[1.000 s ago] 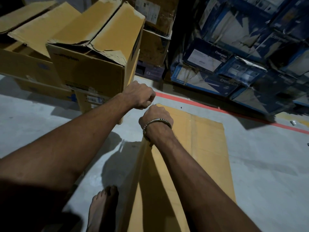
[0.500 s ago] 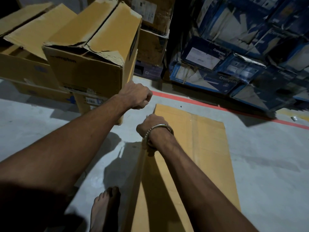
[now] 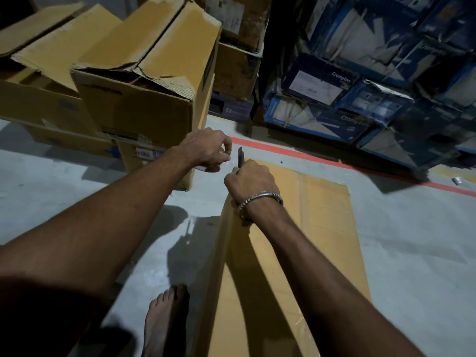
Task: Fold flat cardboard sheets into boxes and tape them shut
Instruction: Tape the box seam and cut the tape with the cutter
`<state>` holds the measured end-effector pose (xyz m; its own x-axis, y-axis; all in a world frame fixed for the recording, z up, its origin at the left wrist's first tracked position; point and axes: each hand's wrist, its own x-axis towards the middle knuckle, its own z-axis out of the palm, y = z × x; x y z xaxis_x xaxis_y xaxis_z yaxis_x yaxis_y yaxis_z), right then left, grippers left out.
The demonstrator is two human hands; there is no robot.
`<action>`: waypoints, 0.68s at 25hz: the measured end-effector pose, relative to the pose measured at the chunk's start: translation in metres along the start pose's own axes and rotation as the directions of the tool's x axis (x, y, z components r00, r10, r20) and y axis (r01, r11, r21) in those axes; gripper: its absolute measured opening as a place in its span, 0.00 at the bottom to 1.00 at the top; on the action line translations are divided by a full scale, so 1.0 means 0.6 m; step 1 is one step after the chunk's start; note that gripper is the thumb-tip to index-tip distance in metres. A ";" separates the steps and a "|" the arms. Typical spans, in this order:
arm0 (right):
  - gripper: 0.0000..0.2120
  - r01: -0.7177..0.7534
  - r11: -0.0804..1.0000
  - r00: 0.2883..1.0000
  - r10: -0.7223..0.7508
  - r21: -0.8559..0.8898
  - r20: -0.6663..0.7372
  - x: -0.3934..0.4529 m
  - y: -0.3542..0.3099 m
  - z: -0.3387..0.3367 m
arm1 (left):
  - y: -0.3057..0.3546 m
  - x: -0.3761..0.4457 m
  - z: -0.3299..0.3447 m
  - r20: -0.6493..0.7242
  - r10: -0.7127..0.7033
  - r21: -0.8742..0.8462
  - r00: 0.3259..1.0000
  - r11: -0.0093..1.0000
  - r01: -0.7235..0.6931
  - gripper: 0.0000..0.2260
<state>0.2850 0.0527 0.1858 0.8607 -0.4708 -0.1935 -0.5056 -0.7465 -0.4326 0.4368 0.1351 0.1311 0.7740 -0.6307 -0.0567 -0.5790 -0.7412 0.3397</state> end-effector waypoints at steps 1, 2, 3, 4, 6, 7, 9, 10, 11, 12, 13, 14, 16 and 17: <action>0.15 0.008 1.000 1.000 -0.008 -0.025 0.007 0.013 -0.007 0.006 | -0.001 0.000 -0.002 0.006 -0.002 0.006 1.000 1.000 0.002 0.09; 0.16 0.006 0.999 1.000 -0.005 -0.051 0.024 0.024 -0.011 0.013 | -0.003 0.001 -0.003 0.004 0.007 0.019 1.000 1.000 -0.007 0.09; 0.17 -0.001 0.997 0.999 0.004 -0.075 0.038 0.033 -0.013 0.020 | -0.003 0.001 -0.004 0.002 0.017 0.032 1.000 0.999 -0.017 0.10; 0.17 -0.014 0.995 0.998 0.019 -0.094 0.054 0.039 -0.015 0.025 | -0.004 0.000 -0.002 -0.003 0.029 0.049 1.000 0.998 -0.029 0.10; 0.17 -0.028 0.991 0.995 0.040 -0.132 0.088 0.037 -0.017 0.032 | -0.006 -0.004 -0.001 -0.017 0.045 0.094 0.999 0.995 -0.043 0.09; 0.15 -0.022 0.988 0.994 0.038 -0.150 0.105 0.031 -0.017 0.035 | -0.009 -0.007 -0.003 -0.033 0.042 0.110 0.999 0.993 -0.038 0.09; 0.14 -0.012 0.989 0.992 0.030 -0.144 0.126 0.014 -0.010 0.037 | -0.022 -0.011 -0.008 -0.063 0.020 0.096 0.998 0.995 -0.014 0.09; 0.14 -0.016 0.995 0.991 0.029 -0.100 0.130 0.004 -0.006 0.035 | -0.029 -0.013 -0.010 -0.071 0.010 0.083 0.997 0.997 -0.004 0.09; 0.16 -0.026 0.999 0.991 0.029 -0.026 0.131 -0.003 -0.001 0.031 | -0.036 -0.016 -0.011 -0.070 0.000 0.078 0.998 0.997 0.005 0.08; 0.20 -0.044 0.997 0.992 0.037 0.059 0.117 -0.006 0.004 0.027 | -0.041 -0.020 -0.008 -0.063 -0.008 0.072 0.998 0.997 0.012 0.08; 0.24 -0.069 0.989 0.995 0.058 0.128 0.084 -0.002 0.010 0.022 | -0.045 -0.024 -0.005 -0.055 -0.019 0.051 0.998 0.998 0.022 0.08; 0.26 -0.092 0.980 0.995 0.086 0.174 0.041 0.007 0.014 0.016 | -0.049 -0.026 -0.003 -0.051 -0.034 0.002 0.998 0.999 0.034 0.07; 0.24 -0.114 0.975 0.990 0.126 0.190 -0.057 0.040 0.029 0.007 | -0.055 -0.028 -0.002 -0.043 -0.074 -0.162 0.996 0.985 0.066 0.06; 0.23 -0.116 0.977 0.985 0.136 0.178 -0.104 0.059 0.038 0.005 | -0.059 -0.027 -0.003 -0.031 -0.096 -0.239 0.995 0.967 0.086 0.05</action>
<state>0.3043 0.0207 0.1663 0.7733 -0.6140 -0.1580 -0.5832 -0.5913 -0.5570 0.4451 0.1721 0.1217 0.8337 -0.5491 -0.0595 -0.4324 -0.7159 0.5483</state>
